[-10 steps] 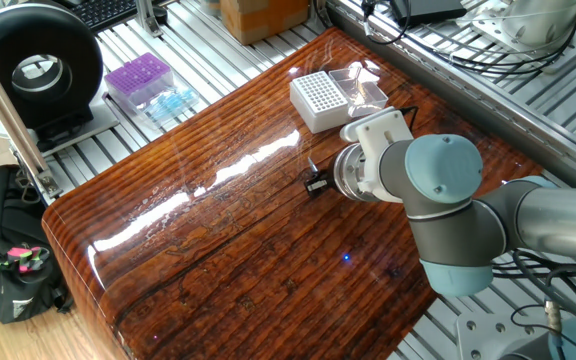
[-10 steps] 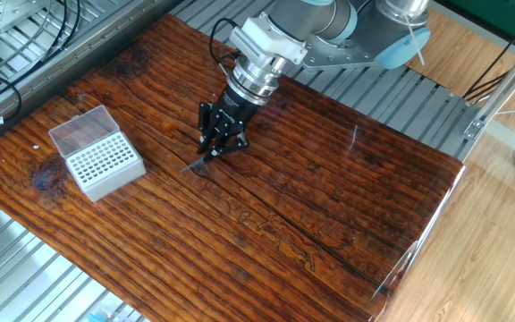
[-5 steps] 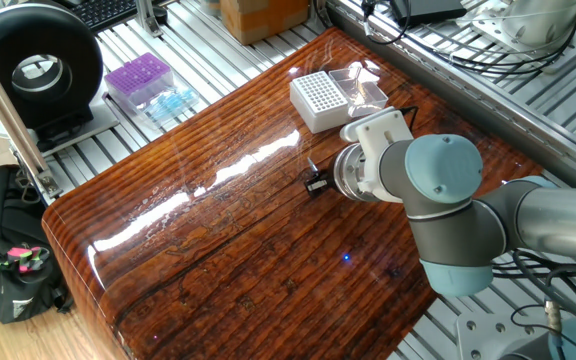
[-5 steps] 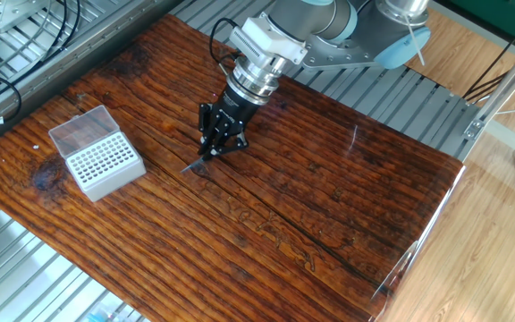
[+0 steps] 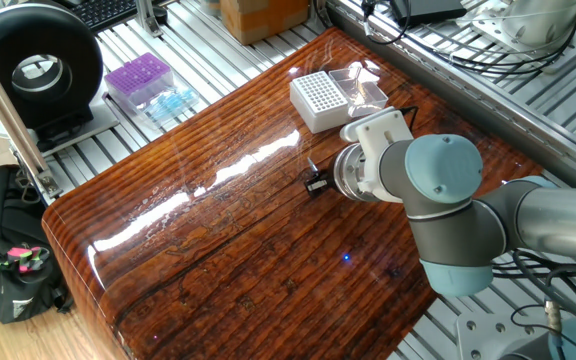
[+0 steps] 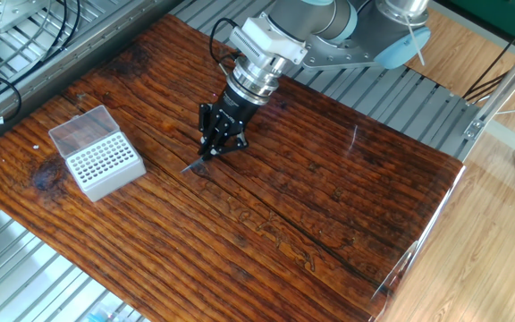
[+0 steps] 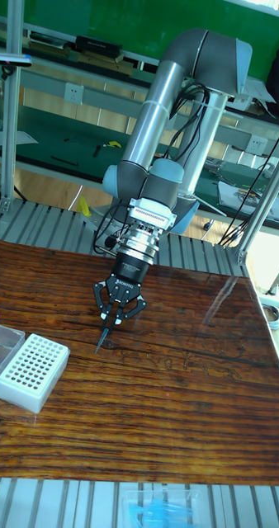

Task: Insert a medium pipette tip into the holder for medium pipette tips

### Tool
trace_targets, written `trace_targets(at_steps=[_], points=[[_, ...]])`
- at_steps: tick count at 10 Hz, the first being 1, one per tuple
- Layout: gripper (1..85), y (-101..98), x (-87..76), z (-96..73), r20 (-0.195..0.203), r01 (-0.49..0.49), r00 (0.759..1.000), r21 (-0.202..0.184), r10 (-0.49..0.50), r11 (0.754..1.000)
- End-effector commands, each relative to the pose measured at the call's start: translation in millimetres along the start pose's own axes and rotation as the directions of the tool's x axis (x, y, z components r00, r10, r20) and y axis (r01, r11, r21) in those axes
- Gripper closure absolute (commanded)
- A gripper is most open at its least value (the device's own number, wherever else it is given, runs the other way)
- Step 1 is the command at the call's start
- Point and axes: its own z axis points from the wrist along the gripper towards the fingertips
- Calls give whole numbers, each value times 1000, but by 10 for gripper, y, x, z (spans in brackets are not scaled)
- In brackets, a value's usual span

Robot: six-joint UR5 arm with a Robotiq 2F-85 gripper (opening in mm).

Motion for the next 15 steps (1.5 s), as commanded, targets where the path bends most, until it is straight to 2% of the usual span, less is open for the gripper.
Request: trace_targets(at_steps=[1, 15], points=[[657, -47, -19, 52, 10, -7, 1000, 3, 7, 1000], [653, -65, -15, 178, 16, 15, 1000, 10, -15, 1000]])
